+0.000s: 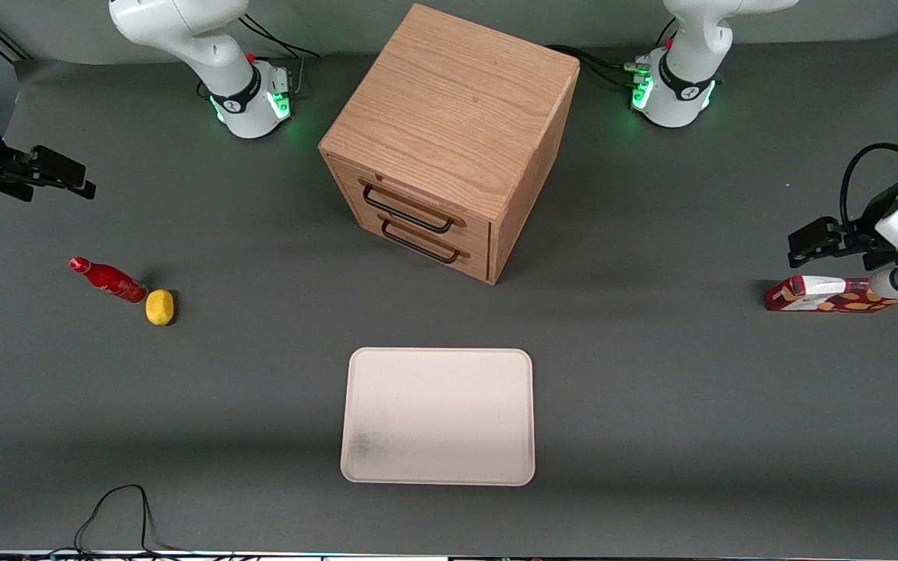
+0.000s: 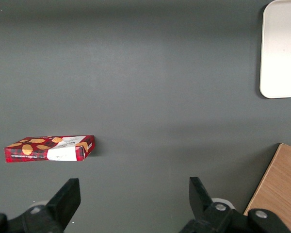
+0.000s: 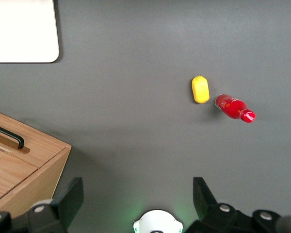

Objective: Place coke bottle on tray
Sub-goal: 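Move the right gripper down over the red Coca-Cola bottle's cap end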

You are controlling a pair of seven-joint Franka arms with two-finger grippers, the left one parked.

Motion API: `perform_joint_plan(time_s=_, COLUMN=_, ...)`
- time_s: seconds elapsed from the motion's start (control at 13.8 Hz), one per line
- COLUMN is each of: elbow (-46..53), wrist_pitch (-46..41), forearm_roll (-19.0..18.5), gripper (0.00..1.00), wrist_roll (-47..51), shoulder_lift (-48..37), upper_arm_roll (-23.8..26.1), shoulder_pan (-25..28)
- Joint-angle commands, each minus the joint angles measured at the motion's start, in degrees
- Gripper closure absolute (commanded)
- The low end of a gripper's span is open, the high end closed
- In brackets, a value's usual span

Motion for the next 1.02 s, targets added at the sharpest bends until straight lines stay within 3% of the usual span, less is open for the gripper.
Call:
perform_joint_plan(time_s=0.0, elbow=1.8, wrist_pitch=-1.4, forearm_roll=-1.4, gripper=0.0, wrist_roll=1.5, shoulder_lift=0.9, upper_arm_roll=0.5, shoulder_pan=-0.3)
perform_joint_plan(time_s=0.15, elbow=1.6, wrist_pitch=-1.3, forearm_roll=-1.5, gripper=0.0, wrist_roll=0.7, shoulder_lift=1.2, upper_arm_roll=0.0, shoulder_pan=-0.6)
perform_joint_plan(time_s=0.29, elbow=-0.3, wrist_pitch=-0.4, forearm_roll=-5.8, gripper=0.0, wrist_roll=-0.5, shoulder_lift=1.2, upper_arm_roll=-0.7, shoulder_pan=-0.6)
perform_joint_plan(time_s=0.36, elbow=-3.2, wrist_pitch=3.1, forearm_roll=-8.5, gripper=0.0, wrist_roll=-2.4, shoulder_lift=0.8, upper_arm_roll=-1.4, shoulder_pan=-0.6)
perform_joint_plan(time_s=0.44, elbow=-8.0, wrist_pitch=7.7, forearm_roll=-9.0, gripper=0.0, wrist_roll=-5.0, shoulder_lift=-0.2, upper_arm_roll=-4.1, shoulder_pan=-0.5)
perform_joint_plan(time_s=0.73, elbow=-20.8, wrist_pitch=24.4, forearm_roll=-9.1, gripper=0.0, wrist_roll=-17.6, shoulder_lift=-1.1, upper_arm_roll=-14.6, shoulder_pan=-0.4)
perform_joint_plan(time_s=0.95, elbow=-31.0, wrist_pitch=38.8, forearm_roll=-8.7, gripper=0.0, wrist_roll=-22.0, shoulder_lift=-0.3, upper_arm_roll=-19.1, shoulder_pan=-0.6)
